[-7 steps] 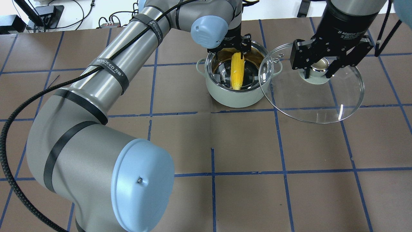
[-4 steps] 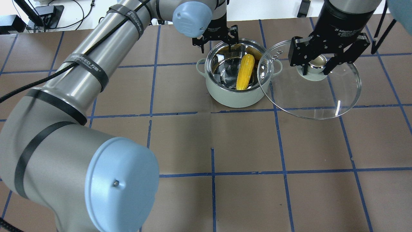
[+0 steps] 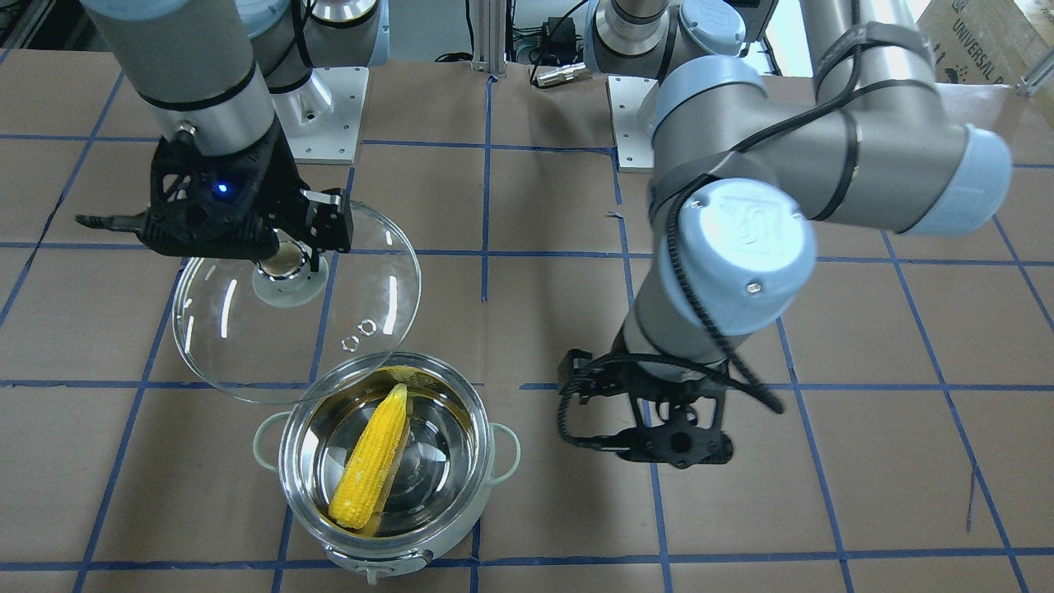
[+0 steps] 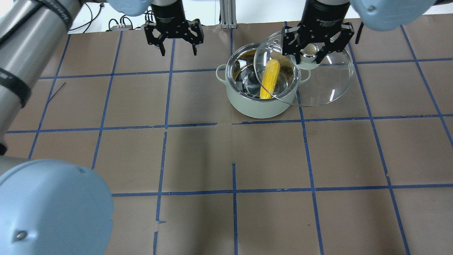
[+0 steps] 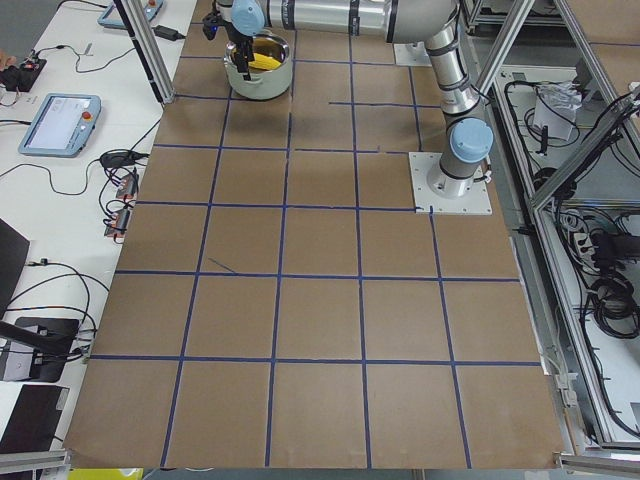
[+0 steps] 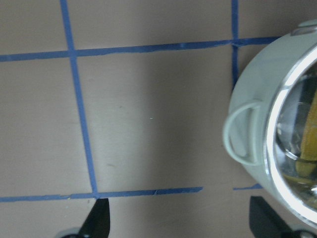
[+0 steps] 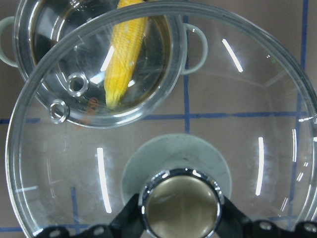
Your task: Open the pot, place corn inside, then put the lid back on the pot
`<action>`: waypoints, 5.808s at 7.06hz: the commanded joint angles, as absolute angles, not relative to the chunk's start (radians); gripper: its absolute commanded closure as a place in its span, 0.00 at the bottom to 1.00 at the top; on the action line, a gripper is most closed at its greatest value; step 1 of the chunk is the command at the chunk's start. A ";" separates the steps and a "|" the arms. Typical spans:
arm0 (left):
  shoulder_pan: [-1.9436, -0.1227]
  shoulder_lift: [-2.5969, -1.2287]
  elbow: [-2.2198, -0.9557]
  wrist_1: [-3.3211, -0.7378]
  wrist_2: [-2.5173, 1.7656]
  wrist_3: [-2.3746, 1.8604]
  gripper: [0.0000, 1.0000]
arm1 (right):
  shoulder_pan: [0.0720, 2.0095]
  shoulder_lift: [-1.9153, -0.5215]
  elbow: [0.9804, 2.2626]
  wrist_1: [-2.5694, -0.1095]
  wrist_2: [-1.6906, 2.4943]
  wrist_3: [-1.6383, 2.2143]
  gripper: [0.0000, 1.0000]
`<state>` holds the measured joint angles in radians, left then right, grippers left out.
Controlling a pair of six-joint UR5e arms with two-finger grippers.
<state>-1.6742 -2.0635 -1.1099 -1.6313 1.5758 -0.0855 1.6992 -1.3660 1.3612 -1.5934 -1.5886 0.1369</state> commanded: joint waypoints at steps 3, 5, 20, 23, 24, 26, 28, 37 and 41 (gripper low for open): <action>-1.562 -1.717 -1.411 -1.658 1.580 -0.038 0.00 | 1.738 -1.223 1.347 -1.764 -1.586 0.164 0.82; -1.563 -1.668 -1.431 -1.663 1.574 -0.038 0.00 | 1.756 -1.166 1.347 -1.830 -1.586 0.167 0.82; -1.522 -1.586 -1.488 -1.666 1.572 0.083 0.00 | 1.767 -1.078 1.348 -1.922 -1.592 0.153 0.82; -1.522 -1.583 -1.493 -1.663 1.568 0.083 0.00 | 1.759 -1.074 1.344 -1.905 -1.588 0.128 0.11; -1.522 -1.583 -1.494 -1.664 1.568 0.083 0.00 | 1.759 -1.071 1.330 -1.901 -1.586 0.121 0.00; -1.522 -1.582 -1.494 -1.664 1.568 0.083 0.00 | 1.761 -1.068 1.289 -1.869 -1.588 0.124 0.00; -1.522 -1.580 -1.496 -1.664 1.566 0.083 0.00 | 1.749 -1.090 1.197 -1.743 -1.588 0.118 0.00; -1.522 -1.569 -1.489 -1.667 1.582 0.081 0.00 | 1.533 -1.699 1.620 -1.511 -1.572 0.012 0.02; -1.523 -1.571 -1.491 -1.664 1.578 0.081 0.00 | 1.539 -1.687 1.578 -1.514 -1.575 0.023 0.02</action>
<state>-1.5225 -1.5702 -1.4910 -1.6645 1.5784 0.0823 1.5352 -1.6912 1.5833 -1.5135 -1.5737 0.0187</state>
